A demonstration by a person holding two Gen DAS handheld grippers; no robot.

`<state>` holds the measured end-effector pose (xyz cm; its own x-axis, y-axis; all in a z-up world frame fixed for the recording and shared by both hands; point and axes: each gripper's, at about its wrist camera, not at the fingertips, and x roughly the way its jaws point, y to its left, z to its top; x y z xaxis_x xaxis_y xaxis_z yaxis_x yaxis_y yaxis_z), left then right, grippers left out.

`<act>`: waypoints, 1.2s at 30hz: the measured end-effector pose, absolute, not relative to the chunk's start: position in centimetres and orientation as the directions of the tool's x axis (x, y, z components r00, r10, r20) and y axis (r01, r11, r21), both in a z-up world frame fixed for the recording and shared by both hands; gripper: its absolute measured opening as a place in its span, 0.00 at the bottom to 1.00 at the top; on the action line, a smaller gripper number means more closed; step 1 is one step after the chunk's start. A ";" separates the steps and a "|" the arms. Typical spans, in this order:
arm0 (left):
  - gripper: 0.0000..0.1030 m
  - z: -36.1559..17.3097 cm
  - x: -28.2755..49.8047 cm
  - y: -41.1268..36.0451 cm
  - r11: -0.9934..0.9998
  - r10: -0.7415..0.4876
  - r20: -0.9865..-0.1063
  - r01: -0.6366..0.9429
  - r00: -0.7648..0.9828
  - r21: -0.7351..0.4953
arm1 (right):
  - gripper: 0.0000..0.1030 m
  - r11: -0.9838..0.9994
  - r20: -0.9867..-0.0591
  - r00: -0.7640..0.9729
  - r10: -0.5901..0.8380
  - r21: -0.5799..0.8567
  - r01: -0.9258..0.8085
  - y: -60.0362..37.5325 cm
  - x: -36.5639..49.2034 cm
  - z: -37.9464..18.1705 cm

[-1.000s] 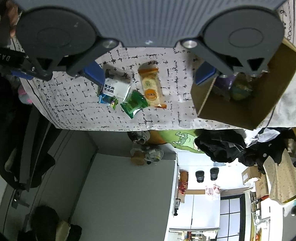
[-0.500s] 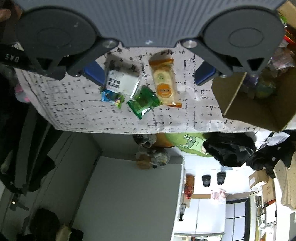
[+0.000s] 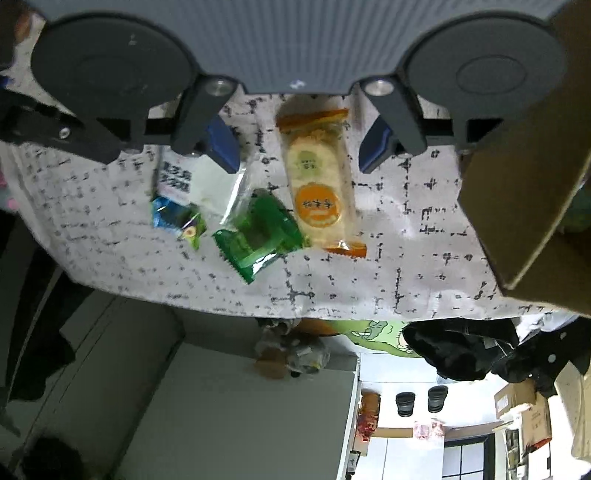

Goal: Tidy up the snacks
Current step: 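Grasp the yellow-orange cake packet with the left gripper while the right grasps the white packet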

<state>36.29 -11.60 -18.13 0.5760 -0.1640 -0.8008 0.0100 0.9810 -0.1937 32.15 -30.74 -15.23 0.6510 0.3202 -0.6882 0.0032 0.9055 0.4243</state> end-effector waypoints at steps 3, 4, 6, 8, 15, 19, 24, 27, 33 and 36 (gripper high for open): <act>0.63 -18.8 36.8 -11.8 0.985 -0.150 -0.821 0.009 0.550 -0.174 | 0.87 0.900 -0.684 0.652 0.326 0.436 0.009 -30.5 32.2 -15.2; 0.62 -19.0 37.0 -11.9 0.985 -0.146 -0.827 0.006 0.544 -0.170 | 0.87 0.898 -0.684 0.652 0.327 0.439 0.009 -30.4 32.3 -15.2; 0.61 -19.2 37.2 -11.9 0.986 -0.138 -0.829 -0.003 0.542 -0.166 | 0.87 0.898 -0.686 0.650 0.328 0.441 0.013 -30.1 32.4 -15.2; 0.60 -19.2 37.4 -12.1 0.990 -0.123 -0.828 0.005 0.548 -0.143 | 0.87 0.897 -0.690 0.646 0.327 0.442 0.018 -29.9 32.5 -15.3; 0.32 -19.1 37.6 -11.1 0.986 -0.110 -0.819 -0.040 0.563 -0.160 | 0.87 0.899 -0.697 0.641 0.321 0.438 0.026 -29.2 32.6 -15.5; 0.32 -18.2 36.6 -10.8 0.990 -0.093 -0.800 -0.034 0.592 -0.140 | 0.87 0.903 -0.697 0.643 0.318 0.430 0.020 -28.9 32.7 -15.5; 0.32 -16.1 35.7 -10.2 0.987 -0.114 -0.766 -0.014 0.633 -0.159 | 0.87 0.902 -0.698 0.642 0.317 0.432 0.024 -28.4 33.1 -15.8; 0.32 -15.4 35.2 -9.9 0.984 -0.130 -0.751 -0.010 0.647 -0.180 | 0.87 0.899 -0.690 0.642 0.335 0.438 0.002 -27.6 33.2 -15.9; 0.32 -15.1 34.6 -9.1 0.975 -0.152 -0.739 -0.025 0.657 -0.223 | 0.88 0.899 -0.690 0.635 0.347 0.438 -0.016 -26.5 33.9 -16.3; 0.32 -14.9 34.2 -8.6 0.971 -0.158 -0.724 -0.027 0.672 -0.238 | 0.88 0.904 -0.701 0.626 0.343 0.427 -0.018 -25.7 34.3 -16.7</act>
